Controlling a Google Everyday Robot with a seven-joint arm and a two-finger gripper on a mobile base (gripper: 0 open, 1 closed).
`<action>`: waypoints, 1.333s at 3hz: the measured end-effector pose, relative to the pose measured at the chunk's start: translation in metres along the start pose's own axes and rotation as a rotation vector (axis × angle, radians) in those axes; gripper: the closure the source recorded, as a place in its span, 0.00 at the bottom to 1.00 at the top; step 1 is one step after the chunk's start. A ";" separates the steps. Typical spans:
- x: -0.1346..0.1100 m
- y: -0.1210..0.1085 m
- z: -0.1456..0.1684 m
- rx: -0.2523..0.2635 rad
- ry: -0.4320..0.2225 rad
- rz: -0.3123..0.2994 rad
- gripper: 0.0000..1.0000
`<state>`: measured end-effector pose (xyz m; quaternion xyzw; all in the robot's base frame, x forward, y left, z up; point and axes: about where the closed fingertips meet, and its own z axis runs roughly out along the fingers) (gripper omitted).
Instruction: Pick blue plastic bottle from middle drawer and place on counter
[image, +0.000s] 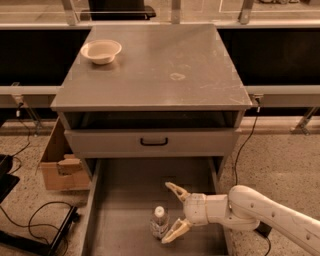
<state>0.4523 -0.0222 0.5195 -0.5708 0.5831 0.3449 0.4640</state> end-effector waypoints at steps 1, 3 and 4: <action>0.019 0.007 0.025 -0.034 -0.002 -0.008 0.00; 0.056 0.007 0.052 -0.097 0.019 0.022 0.17; 0.069 0.007 0.050 -0.116 0.019 0.076 0.39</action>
Offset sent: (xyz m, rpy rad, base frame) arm 0.0126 0.0326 -0.0788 -0.0455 0.0201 0.0909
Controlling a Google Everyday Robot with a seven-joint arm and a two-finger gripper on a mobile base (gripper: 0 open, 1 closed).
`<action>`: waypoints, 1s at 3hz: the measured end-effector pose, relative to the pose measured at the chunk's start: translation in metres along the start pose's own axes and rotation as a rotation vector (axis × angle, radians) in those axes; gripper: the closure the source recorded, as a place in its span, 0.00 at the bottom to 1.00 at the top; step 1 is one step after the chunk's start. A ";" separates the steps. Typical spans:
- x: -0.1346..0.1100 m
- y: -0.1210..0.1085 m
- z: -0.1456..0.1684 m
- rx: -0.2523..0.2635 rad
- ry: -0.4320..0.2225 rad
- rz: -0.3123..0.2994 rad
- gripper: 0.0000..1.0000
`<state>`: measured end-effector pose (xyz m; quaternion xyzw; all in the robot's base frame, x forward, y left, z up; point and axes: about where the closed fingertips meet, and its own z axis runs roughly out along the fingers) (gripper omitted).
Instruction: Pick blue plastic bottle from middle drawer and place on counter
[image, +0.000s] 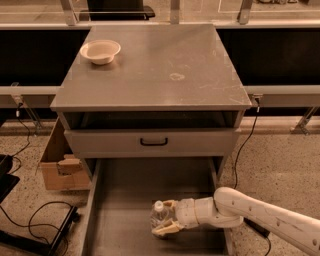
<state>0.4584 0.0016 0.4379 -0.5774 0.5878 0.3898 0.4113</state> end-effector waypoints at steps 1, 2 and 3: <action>0.011 -0.001 -0.006 -0.022 0.004 0.087 0.63; -0.008 0.002 -0.024 0.006 -0.052 0.192 0.86; -0.074 0.011 -0.082 0.079 -0.142 0.224 1.00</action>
Offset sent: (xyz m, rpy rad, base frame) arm -0.0050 -0.0564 0.0647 0.1827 0.2977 -0.2346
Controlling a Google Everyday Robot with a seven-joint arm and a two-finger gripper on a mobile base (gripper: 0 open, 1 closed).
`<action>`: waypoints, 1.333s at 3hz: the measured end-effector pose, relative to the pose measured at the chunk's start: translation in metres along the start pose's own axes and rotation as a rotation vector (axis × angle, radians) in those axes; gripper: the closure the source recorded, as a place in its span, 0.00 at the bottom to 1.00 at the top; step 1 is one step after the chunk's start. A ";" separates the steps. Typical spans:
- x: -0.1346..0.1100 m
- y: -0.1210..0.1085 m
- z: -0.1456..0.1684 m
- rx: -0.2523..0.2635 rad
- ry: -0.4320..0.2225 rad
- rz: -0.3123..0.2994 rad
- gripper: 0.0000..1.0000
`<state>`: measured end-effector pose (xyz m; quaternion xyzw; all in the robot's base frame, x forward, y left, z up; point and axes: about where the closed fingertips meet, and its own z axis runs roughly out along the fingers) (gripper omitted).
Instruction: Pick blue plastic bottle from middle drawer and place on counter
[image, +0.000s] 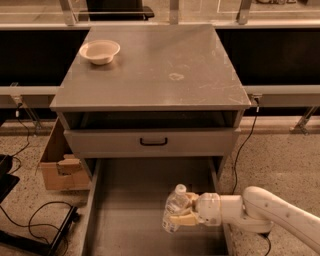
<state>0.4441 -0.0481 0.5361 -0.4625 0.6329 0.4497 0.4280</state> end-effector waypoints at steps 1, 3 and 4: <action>-0.099 0.013 -0.058 0.071 -0.063 -0.032 1.00; -0.316 -0.017 -0.129 0.213 -0.071 -0.123 1.00; -0.401 -0.058 -0.133 0.291 -0.040 -0.142 1.00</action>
Offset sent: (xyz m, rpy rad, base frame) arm 0.0602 -0.0870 0.3915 0.0234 -0.2232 -0.2082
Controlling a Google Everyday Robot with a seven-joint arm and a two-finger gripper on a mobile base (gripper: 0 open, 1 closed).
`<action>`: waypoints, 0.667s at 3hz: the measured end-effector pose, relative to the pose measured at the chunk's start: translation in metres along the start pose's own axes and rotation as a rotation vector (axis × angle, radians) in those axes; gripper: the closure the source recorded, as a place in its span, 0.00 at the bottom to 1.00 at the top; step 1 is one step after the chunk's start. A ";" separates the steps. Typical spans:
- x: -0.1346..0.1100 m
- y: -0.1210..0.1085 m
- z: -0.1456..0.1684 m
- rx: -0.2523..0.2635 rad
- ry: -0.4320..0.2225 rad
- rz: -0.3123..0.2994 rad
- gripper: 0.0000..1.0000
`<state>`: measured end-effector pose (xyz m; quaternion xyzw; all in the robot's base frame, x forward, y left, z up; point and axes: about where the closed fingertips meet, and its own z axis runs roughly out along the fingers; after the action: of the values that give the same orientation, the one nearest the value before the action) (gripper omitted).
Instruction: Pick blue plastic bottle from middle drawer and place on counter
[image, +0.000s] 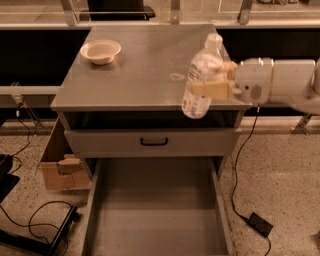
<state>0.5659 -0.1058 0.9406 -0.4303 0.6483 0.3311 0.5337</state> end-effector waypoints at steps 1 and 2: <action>-0.051 -0.052 0.026 0.072 0.034 -0.001 1.00; -0.075 -0.086 0.074 0.100 0.033 -0.014 1.00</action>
Offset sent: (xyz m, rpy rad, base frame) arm 0.1809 0.0812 0.0768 -0.0502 -0.0695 -0.1419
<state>0.6784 -0.0603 1.0010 -0.4133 0.6696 0.2874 0.5462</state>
